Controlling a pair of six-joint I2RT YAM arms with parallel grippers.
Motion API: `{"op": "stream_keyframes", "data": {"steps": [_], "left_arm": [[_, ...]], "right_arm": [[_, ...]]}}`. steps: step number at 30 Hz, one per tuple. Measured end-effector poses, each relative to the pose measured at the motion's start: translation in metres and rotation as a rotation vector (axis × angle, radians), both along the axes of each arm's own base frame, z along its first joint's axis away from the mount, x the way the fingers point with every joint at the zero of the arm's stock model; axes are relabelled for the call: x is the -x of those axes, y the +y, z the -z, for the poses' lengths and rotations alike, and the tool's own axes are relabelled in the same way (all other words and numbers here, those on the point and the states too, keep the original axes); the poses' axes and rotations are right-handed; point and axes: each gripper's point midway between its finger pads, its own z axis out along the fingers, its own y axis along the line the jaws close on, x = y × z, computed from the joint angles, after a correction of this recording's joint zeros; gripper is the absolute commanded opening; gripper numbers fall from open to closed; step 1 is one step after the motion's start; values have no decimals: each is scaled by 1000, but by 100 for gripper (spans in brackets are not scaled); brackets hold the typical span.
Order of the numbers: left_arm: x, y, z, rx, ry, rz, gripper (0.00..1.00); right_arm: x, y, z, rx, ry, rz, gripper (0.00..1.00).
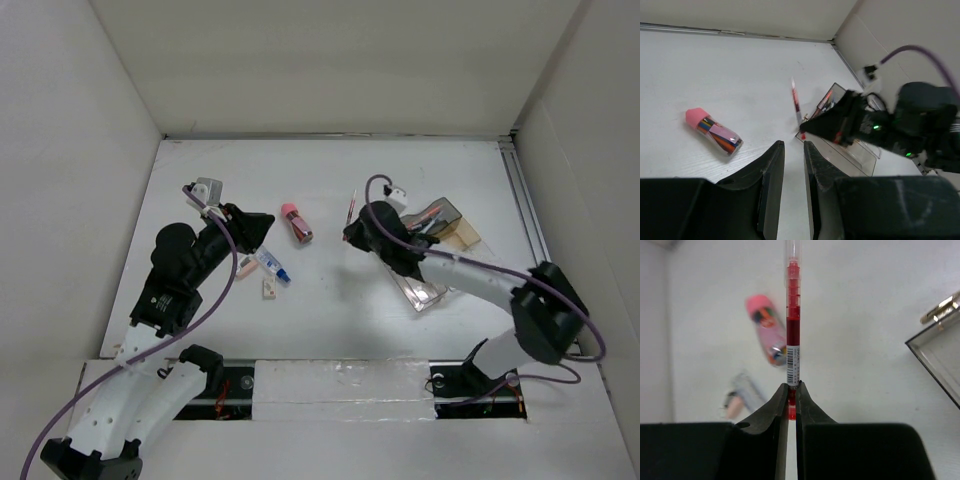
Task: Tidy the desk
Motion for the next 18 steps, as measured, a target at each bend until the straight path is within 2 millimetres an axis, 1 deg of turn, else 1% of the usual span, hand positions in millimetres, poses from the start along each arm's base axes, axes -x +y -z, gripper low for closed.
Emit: {"op": "stream_keyframes", "data": {"steps": [2, 3, 4, 5, 6, 7, 8, 9, 12, 15, 18], "left_arm": [[0, 0, 0, 0, -1, 0, 18], [0, 0, 0, 1, -1, 0, 18], [0, 0, -1, 1, -2, 0, 19], [0, 0, -1, 1, -2, 0, 19], [0, 0, -1, 1, -2, 0, 19], [1, 0, -1, 1, -3, 0, 19], [1, 0, -1, 1, -3, 0, 19], [1, 0, -1, 1, -3, 0, 19], [1, 0, -1, 1, -3, 1, 19], [1, 0, -1, 1, -2, 1, 19], [1, 0, -1, 1, -3, 0, 19]], "right_arm": [[0, -11, -48, -100, -98, 18, 0], [-1, -21, -70, -148, -146, 37, 0], [-2, -32, -87, -189, -186, 59, 0], [-2, -46, -102, -228, -225, 87, 0], [-3, -62, -112, -256, -256, 120, 0], [-4, -80, -117, -274, -276, 161, 0], [-6, -95, -118, -286, -288, 193, 0], [-8, -109, -115, -296, -291, 224, 0], [-13, -148, -86, -301, -248, 311, 0], [-13, -172, -54, -319, -181, 370, 0], [-12, -187, -32, -359, -129, 413, 0]]}}
